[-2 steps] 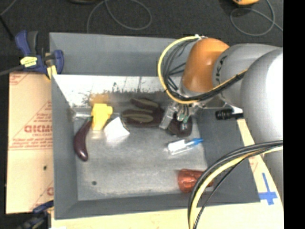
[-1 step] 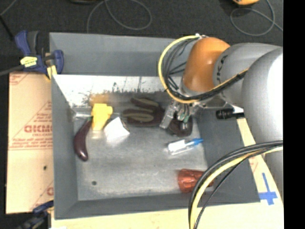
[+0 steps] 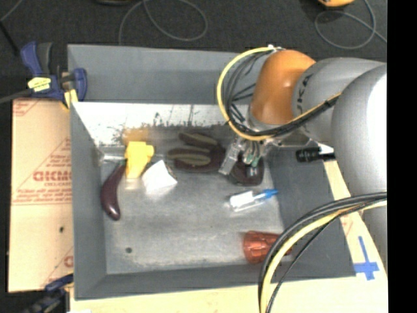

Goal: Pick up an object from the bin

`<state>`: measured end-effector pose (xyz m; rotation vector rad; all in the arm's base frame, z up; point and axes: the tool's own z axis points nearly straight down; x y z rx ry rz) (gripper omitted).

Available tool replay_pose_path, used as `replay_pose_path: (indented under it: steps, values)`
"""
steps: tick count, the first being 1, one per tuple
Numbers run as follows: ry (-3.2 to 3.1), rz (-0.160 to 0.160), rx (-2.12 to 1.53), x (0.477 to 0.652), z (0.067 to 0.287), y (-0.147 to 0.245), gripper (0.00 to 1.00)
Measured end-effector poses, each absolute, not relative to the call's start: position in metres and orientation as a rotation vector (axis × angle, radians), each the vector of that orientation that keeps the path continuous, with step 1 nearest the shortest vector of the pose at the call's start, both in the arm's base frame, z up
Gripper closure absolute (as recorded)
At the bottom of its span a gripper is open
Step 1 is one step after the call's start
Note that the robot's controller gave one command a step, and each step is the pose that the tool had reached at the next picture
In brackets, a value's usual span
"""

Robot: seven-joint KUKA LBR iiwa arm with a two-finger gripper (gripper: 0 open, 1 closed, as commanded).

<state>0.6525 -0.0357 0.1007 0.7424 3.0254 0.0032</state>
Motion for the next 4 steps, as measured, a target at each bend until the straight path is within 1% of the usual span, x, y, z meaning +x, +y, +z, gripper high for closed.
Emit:
replay_pose_path:
  steps: [1, 2, 4]
  values:
    - [3.026, 0.002, 0.742, 0.652, 0.104, -0.036, 1.00]
    - [3.030, 0.002, 0.743, 0.651, 0.115, -0.036, 1.00]
    - [3.026, 0.004, 0.739, 0.652, 0.153, -0.036, 1.00]
